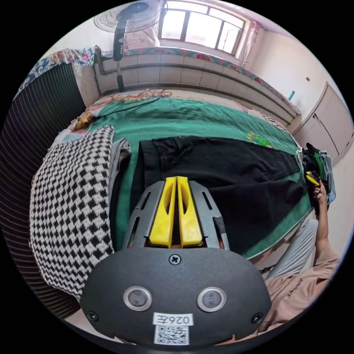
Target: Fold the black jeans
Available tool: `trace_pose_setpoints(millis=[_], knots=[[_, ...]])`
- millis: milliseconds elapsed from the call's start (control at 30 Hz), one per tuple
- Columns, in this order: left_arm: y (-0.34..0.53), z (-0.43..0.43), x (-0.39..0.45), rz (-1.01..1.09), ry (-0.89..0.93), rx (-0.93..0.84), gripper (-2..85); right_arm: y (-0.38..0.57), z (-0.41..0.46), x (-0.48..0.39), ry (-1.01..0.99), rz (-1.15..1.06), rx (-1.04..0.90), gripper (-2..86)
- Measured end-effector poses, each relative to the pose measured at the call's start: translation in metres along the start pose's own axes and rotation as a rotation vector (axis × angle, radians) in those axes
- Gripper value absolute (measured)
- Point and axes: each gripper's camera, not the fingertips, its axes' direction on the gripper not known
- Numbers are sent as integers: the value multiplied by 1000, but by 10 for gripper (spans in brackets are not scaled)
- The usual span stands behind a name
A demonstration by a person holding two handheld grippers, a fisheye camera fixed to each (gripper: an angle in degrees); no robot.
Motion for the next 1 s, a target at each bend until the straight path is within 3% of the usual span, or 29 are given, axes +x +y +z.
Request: trace_pose_setpoints(millis=[233,367,533,667,833,1000], knots=[[76,-26,-58,-156,160,-54,60,-13,-14,4,-18,32,-43,65],[108,0,-92,-257,267,-145,98,-22,0,-7,-6,11,-144,80],[106,22,-88,-195,384,-234,116,-26,-16,-19,77,-32,-139,87],[94,33,-58,-64,256,-401,133,-29,-30,-23,79,-33,-135,96],[96,45,-49,-57,80,-513,128,-34,-45,-25,100,-39,-142,95],[96,54,-47,-69,72,-530,130,-37,-63,-22,88,-42,-144,90]])
